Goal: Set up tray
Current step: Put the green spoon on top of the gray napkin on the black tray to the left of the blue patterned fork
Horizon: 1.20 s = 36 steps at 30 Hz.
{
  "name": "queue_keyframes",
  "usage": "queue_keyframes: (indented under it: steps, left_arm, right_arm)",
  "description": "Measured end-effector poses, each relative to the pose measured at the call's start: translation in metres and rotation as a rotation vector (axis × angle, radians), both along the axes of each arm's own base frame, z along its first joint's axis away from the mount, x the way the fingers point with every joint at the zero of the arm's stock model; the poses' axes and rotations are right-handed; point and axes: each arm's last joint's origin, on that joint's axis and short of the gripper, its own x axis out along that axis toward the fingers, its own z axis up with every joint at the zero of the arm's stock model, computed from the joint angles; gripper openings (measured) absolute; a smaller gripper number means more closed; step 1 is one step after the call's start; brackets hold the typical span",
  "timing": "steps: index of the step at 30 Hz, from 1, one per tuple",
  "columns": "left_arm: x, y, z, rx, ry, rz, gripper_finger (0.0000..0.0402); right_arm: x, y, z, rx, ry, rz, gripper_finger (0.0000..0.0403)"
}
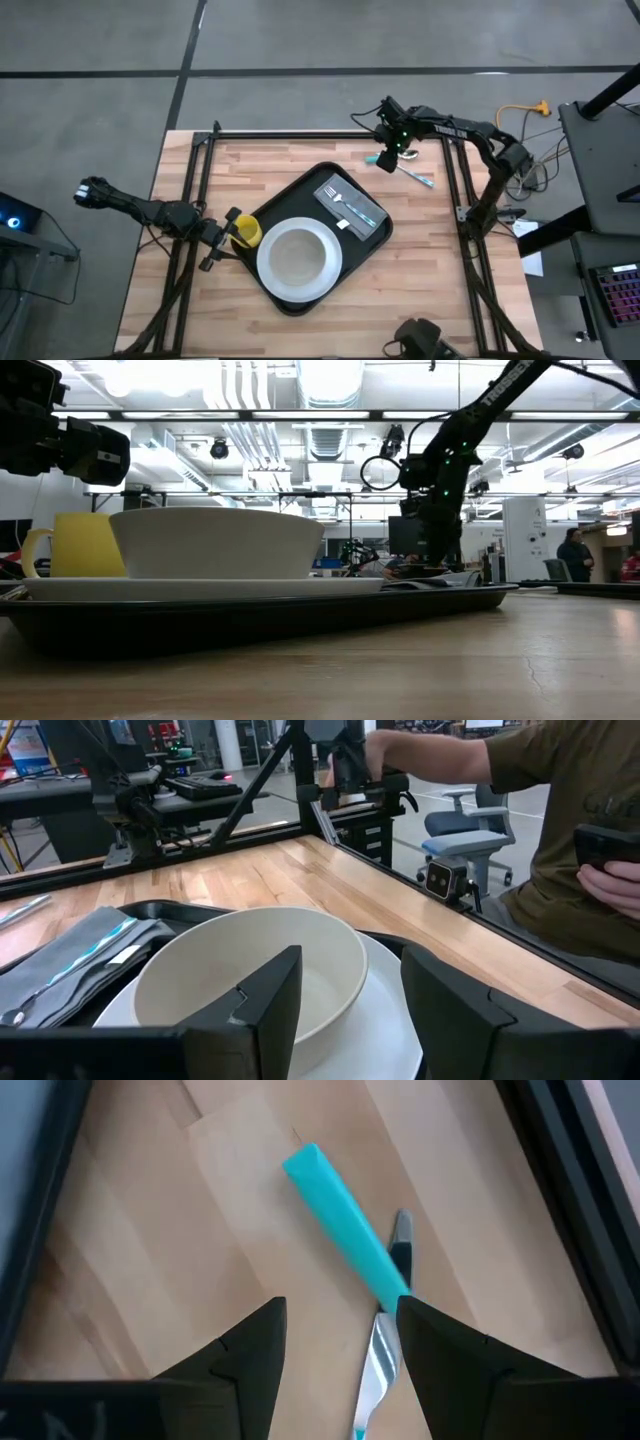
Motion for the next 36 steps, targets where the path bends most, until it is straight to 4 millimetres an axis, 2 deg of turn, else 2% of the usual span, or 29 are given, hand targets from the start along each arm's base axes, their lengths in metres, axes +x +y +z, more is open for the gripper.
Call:
queue_keyframes:
  steps: [12,26,33,36]
  left_arm:
    - [0.0,0.0,0.0,0.0,0.0,0.0,0.0159]
    - [0.0,0.0,0.0,0.0,0.0,0.0,0.0159]
    - [0.0,0.0,0.0,0.0,0.0,0.0,0.0159]
    - [0.0,0.0,0.0,0.0,0.0,0.0,0.0159]
  right_arm:
    - [0.008,-0.02,-0.001,0.014,0.028,0.1,0.0183]
    - [0.016,-0.034,-0.044,0.11,0.079,0.243,0.0182]
    - [0.017,-0.035,-0.049,0.109,0.086,0.265,0.0181]
    - [0.017,-0.035,-0.049,0.08,0.12,0.271,0.0168]
